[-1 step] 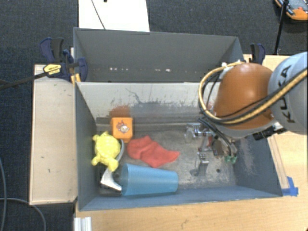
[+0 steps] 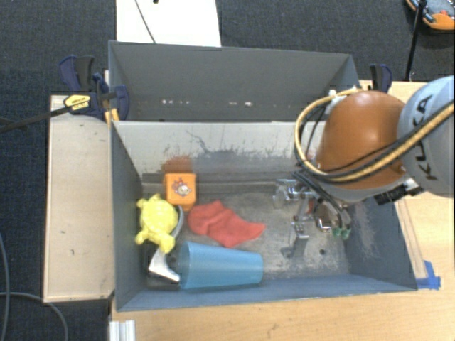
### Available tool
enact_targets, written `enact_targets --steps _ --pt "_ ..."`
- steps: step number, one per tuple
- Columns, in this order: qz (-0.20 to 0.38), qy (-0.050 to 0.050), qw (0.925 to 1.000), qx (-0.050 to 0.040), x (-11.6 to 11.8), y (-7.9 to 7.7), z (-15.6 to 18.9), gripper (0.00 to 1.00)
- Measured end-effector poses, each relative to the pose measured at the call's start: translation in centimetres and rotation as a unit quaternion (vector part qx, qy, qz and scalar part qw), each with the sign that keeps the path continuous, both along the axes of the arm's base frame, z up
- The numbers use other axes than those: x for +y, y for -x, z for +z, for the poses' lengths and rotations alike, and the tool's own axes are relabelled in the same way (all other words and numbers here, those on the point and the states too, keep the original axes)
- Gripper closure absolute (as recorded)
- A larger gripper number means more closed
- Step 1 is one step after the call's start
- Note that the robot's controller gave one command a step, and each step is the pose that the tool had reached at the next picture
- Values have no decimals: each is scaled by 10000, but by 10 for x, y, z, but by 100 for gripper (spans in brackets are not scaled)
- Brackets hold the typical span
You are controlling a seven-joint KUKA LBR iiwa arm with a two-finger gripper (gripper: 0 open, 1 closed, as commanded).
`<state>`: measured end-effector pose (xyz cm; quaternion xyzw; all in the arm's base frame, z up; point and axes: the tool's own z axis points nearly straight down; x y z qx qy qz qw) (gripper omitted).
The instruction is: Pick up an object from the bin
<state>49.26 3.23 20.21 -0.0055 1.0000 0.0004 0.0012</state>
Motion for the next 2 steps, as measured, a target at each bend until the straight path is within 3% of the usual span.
enact_targets --steps 1,2 --pt "-209 -7 9998 -55 41 -56 -54 0" --pt "-237 -3 9997 15 56 -71 -87 0"
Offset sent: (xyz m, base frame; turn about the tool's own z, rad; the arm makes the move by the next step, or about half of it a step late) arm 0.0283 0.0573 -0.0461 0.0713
